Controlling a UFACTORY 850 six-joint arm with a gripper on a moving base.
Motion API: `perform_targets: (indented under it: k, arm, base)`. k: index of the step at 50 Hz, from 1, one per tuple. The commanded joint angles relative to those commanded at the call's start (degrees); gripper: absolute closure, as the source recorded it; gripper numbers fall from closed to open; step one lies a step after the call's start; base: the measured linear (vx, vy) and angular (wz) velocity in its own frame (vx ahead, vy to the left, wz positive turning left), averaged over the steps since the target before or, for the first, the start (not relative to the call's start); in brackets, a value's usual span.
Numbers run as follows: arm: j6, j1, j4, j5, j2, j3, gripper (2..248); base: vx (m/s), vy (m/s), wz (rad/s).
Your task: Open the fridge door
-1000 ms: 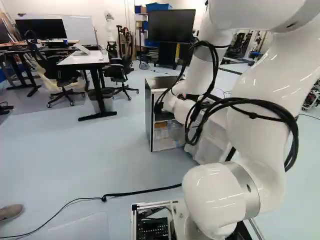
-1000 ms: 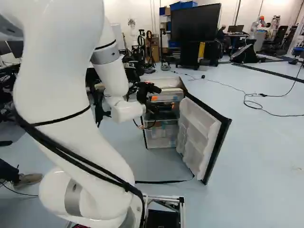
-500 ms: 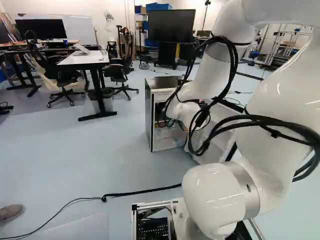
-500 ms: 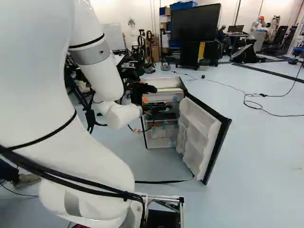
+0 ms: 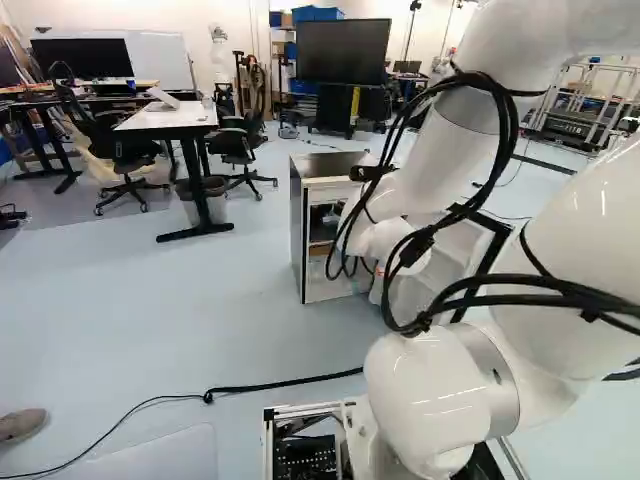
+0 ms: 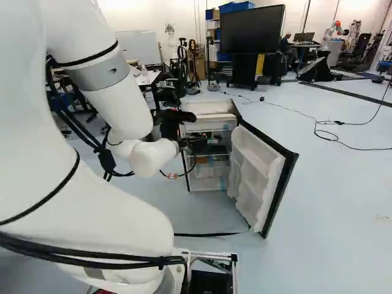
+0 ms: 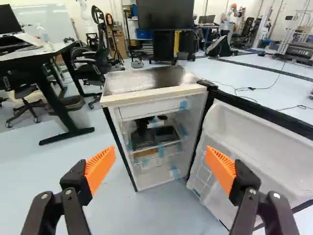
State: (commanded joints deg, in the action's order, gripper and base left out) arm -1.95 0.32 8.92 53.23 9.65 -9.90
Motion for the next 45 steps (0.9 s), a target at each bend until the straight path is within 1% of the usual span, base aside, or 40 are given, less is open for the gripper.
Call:
perform_targets:
  k: [12, 24, 34, 45]
  arm:
    - [0.79, -0.13, -3.6, -1.3, 2.56, 1.98, 3]
    - [1.38, -0.22, -6.31, -2.28, 4.48, 3.47, 3]
    - [1.71, -0.28, -7.82, -2.83, 5.56, 4.3, 3]
    - [1.91, -0.31, -8.74, -3.16, 6.22, 4.8, 3]
  base:
    - [0.0, 0.0, 0.0]
    - [0.0, 0.0, 0.0]
    - [0.0, 0.0, 0.0]
    - [0.0, 0.0, 0.0]
